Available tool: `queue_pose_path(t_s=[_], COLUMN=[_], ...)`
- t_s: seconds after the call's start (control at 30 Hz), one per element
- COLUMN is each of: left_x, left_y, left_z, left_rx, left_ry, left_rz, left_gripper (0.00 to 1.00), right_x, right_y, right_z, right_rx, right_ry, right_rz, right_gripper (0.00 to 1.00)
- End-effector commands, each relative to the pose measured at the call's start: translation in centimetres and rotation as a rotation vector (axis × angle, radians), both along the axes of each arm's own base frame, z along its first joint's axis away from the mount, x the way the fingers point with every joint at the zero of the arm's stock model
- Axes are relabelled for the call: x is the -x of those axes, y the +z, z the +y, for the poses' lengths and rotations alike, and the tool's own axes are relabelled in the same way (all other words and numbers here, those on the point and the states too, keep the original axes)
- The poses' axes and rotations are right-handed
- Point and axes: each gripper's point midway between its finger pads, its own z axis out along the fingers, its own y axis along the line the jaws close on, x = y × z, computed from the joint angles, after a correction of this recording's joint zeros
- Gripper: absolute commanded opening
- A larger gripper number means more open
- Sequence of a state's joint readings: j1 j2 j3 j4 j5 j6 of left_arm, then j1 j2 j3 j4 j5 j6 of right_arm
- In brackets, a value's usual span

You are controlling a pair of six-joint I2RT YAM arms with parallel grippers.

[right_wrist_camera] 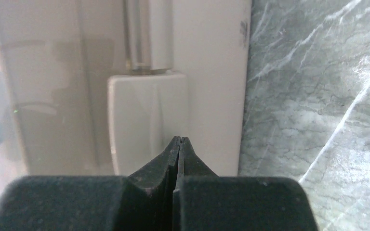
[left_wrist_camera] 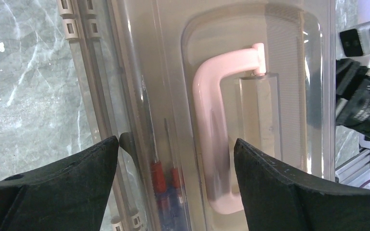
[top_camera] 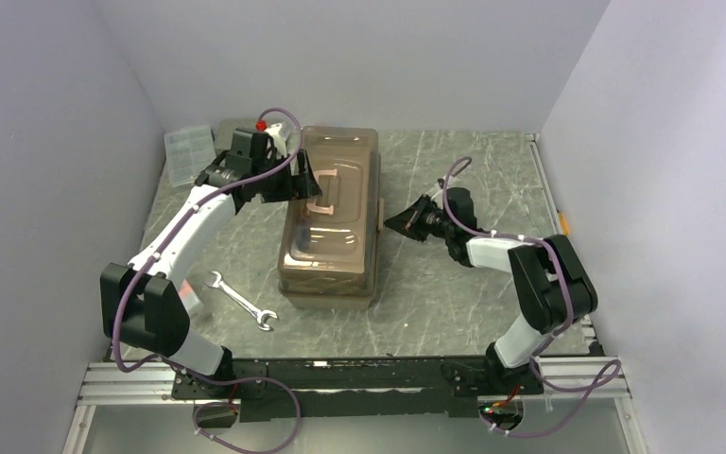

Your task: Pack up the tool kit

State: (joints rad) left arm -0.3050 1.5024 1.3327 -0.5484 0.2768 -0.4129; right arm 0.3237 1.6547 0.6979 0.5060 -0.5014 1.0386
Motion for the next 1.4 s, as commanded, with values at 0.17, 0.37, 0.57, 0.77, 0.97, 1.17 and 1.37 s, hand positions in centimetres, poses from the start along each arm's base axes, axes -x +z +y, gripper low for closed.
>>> queue_pose_path(t_s=[0.17, 0.37, 0.57, 0.77, 0.97, 1.17, 1.37], left_x=[-0.5, 0.0, 3.9, 11.2, 18.1, 21.6, 22.2], left_y=[2.6, 6.8, 9.2, 8.2, 5.7, 2.8, -0.3], left_z=[1.6, 4.1, 6.0, 5.6, 5.5, 4.3, 5.1], left_rx=[-0.059, -0.115, -0.124, -0.088, -0.008, 0.103, 0.072], left_ry=[0.031, 0.089, 0.111, -0.058, -0.135, -0.198, -0.143], left_rz=[-0.066, -0.174, -0.26, -0.264, -0.227, -0.153, -0.099], left_gripper=[0.96, 0.99, 0.99, 0.99, 0.99, 0.99, 0.96], right_x=[-1.1, -0.5, 2.9, 8.5, 13.7, 17.5, 18.9], right_y=[6.8, 9.3, 11.7, 13.5, 12.6, 10.5, 8.1], right_z=[-6.2, -8.7, -8.5, -6.1, -3.9, -1.2, 0.3], right_rx=[0.087, 0.284, 0.332, 0.348, 0.328, 0.308, 0.365], right_ry=[-0.078, -0.091, 0.006, 0.166, 0.303, 0.394, 0.411], right_rz=[-0.203, -0.285, -0.383, -0.471, -0.495, -0.472, -0.428], right_gripper=[0.0, 0.29, 0.87, 1.0, 1.0, 1.0, 1.0])
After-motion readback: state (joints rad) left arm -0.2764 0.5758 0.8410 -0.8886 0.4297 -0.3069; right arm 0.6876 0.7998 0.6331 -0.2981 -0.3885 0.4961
